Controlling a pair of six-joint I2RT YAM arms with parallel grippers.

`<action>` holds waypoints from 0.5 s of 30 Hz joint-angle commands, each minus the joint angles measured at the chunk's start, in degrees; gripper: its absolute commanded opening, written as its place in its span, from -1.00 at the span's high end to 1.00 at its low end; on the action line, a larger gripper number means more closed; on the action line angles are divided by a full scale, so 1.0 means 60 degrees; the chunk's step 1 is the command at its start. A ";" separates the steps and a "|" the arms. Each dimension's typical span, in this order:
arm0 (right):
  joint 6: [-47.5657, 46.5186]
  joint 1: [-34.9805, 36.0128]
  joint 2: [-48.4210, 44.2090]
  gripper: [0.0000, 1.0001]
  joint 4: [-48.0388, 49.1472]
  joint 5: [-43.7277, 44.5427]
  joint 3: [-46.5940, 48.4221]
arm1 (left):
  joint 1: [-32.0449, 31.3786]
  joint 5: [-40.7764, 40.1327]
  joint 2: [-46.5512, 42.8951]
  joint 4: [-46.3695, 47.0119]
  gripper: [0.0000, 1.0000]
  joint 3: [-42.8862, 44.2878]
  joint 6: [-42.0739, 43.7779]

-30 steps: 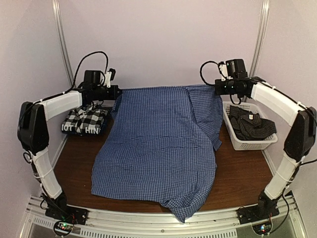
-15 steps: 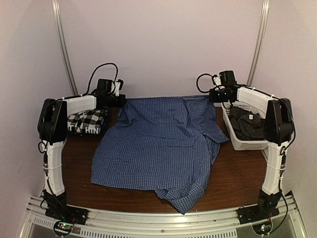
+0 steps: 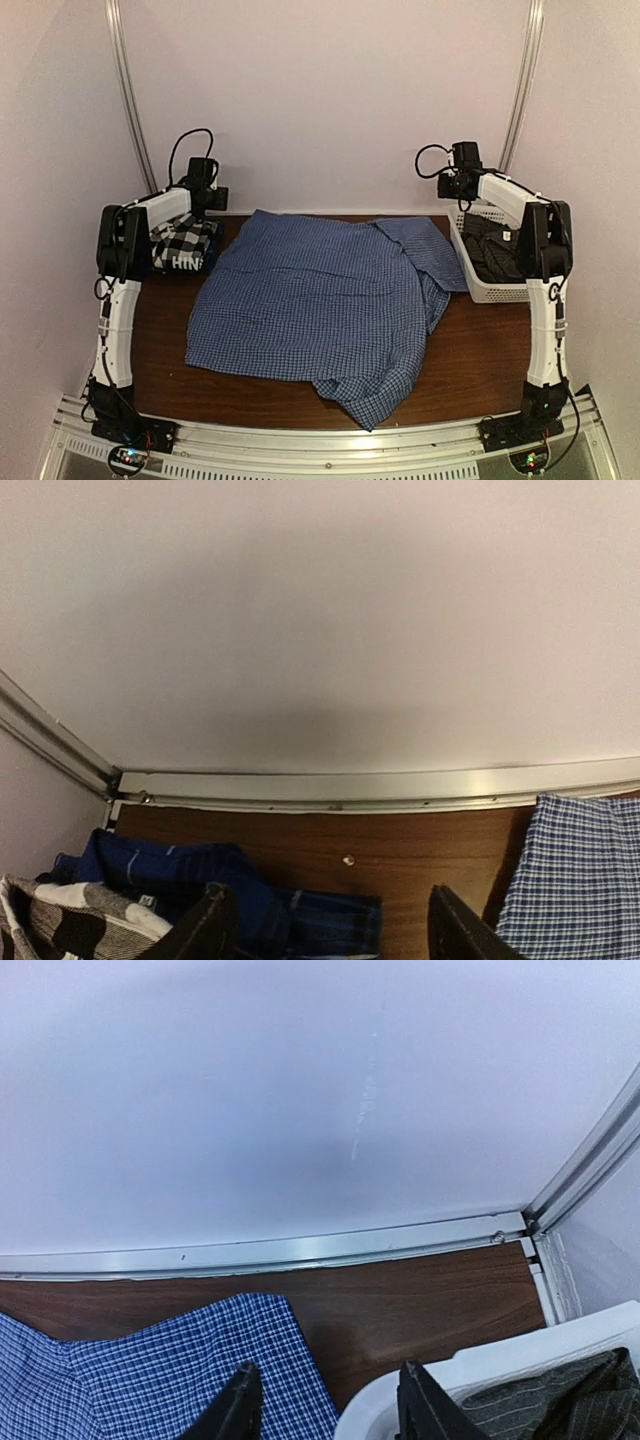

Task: Fold and stack the long sleeve shirts
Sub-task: Flatten out the crumpled shirt at the center of the board, then pick up the sleeve from the center of the board.

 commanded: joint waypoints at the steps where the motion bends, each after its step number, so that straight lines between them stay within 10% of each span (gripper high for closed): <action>1: 0.0119 0.0059 -0.0498 -0.10 -0.0449 0.0535 0.0085 | -0.0041 -0.0839 -0.0403 -0.0464 -0.38 0.0310 0.0094; 15: -0.0041 0.1597 -0.5849 -0.62 0.0080 -0.0196 -0.7042 | -0.0225 0.4701 -0.5932 0.3168 -0.56 -0.7196 -0.2663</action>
